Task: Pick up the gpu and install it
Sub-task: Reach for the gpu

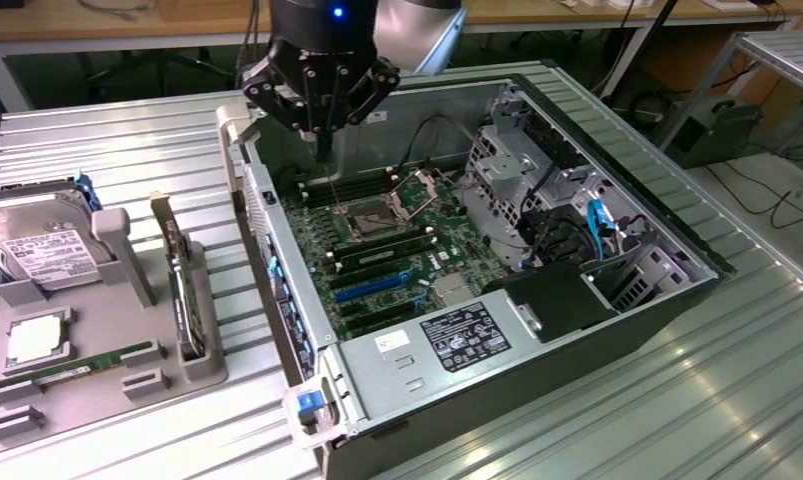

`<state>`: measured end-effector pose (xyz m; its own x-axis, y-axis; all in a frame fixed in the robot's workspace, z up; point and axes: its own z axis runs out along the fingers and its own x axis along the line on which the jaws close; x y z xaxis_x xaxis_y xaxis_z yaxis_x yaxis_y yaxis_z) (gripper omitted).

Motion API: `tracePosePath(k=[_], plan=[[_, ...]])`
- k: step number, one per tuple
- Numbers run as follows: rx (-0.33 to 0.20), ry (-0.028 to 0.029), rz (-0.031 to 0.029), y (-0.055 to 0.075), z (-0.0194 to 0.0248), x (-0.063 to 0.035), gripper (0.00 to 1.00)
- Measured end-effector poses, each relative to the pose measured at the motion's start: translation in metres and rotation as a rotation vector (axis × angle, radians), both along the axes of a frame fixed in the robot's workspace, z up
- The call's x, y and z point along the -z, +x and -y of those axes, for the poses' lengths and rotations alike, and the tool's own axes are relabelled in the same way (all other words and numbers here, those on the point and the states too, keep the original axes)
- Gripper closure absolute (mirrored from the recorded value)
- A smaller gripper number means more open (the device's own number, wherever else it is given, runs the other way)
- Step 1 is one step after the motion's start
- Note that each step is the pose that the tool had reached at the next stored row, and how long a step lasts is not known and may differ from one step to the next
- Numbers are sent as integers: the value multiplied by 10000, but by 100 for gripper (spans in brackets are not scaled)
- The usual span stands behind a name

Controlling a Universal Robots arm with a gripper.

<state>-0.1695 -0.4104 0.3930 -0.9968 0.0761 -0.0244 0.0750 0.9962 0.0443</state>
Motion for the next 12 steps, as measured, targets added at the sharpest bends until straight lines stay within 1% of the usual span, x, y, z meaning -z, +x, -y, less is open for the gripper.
tracePosePath(k=[6,9,10,12], plan=[[0,-5,0,-235,68,4,89],[2,-28,-1,-365,97,12,89],[1,-46,0,-428,107,20,89],[2,-119,0,-594,120,41,89]])
